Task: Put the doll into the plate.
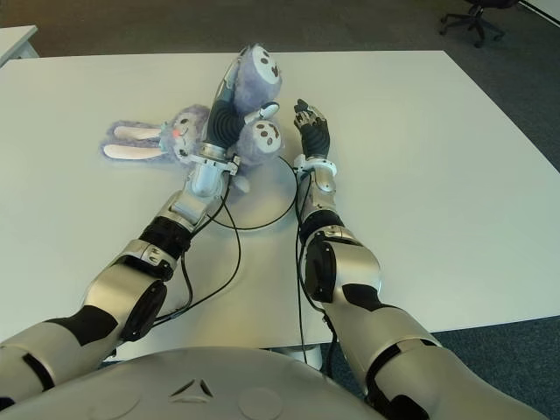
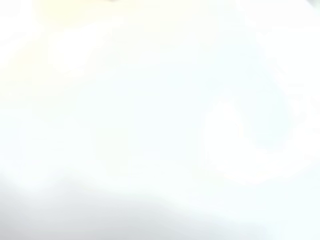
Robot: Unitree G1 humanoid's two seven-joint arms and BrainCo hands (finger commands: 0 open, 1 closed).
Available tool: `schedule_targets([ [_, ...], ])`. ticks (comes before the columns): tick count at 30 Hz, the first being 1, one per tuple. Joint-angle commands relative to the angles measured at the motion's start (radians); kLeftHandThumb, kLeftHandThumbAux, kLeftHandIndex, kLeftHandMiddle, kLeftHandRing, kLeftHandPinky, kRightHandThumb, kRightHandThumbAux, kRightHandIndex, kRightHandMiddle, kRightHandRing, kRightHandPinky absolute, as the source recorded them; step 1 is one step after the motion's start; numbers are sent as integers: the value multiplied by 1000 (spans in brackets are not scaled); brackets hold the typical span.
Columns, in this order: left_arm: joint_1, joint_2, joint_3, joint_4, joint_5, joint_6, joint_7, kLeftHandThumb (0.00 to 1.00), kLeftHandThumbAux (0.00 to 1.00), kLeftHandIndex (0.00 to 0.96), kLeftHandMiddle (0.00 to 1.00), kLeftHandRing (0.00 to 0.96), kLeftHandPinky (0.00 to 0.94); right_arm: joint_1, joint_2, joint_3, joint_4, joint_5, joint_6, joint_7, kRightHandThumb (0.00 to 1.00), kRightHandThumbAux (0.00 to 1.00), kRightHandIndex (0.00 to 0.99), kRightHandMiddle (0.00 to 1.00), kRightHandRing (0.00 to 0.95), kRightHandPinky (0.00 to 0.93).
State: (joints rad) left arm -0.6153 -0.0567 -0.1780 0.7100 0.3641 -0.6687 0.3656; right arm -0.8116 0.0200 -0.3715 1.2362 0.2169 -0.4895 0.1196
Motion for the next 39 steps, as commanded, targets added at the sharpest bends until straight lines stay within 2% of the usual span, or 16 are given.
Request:
schedule_targets([
  [1, 29, 14, -15, 22, 4, 2, -27, 19, 386, 6, 118, 116, 59, 87, 26, -3, 56, 0, 43, -13, 698, 717, 412, 174, 115, 88],
  [7, 38, 38, -21, 11, 6, 19, -66, 0, 365, 0, 77, 75, 2, 87, 27, -3, 56, -1, 45, -14, 699, 717, 414, 176, 114, 84],
  [20, 72, 77, -37, -70, -2, 88, -147, 0, 401, 0, 31, 17, 0, 91, 35, -8, 52, 8, 42, 8, 702, 720, 413, 196, 134, 110],
  [32, 113, 103, -49, -170, -3, 140, -224, 0, 414, 0, 17, 7, 0, 89, 34, 14, 52, -21, 43, -17, 691, 726, 403, 153, 94, 61],
  [33, 117, 104, -50, -179, 0, 146, -226, 0, 410, 0, 23, 13, 10, 90, 34, 17, 53, -25, 43, -20, 689, 728, 401, 147, 92, 65],
  [34, 119, 107, -51, -190, 7, 156, -227, 26, 405, 0, 50, 41, 58, 90, 33, 21, 53, -31, 42, -27, 685, 730, 399, 135, 89, 74],
  [36, 122, 108, -54, -209, 18, 180, -230, 18, 400, 0, 55, 50, 75, 90, 33, 28, 54, -39, 39, -36, 683, 731, 398, 132, 90, 81],
  [37, 123, 108, -55, -218, 21, 194, -232, 70, 424, 43, 138, 152, 194, 90, 33, 30, 54, -42, 38, -40, 683, 731, 398, 129, 93, 87],
  [38, 125, 104, -55, -228, 19, 210, -235, 84, 430, 55, 159, 178, 224, 90, 32, 31, 56, -43, 39, -44, 684, 731, 398, 129, 94, 89],
  [39, 127, 102, -55, -235, 17, 221, -238, 159, 468, 136, 246, 276, 341, 89, 33, 31, 56, -44, 40, -47, 686, 730, 399, 136, 105, 108],
])
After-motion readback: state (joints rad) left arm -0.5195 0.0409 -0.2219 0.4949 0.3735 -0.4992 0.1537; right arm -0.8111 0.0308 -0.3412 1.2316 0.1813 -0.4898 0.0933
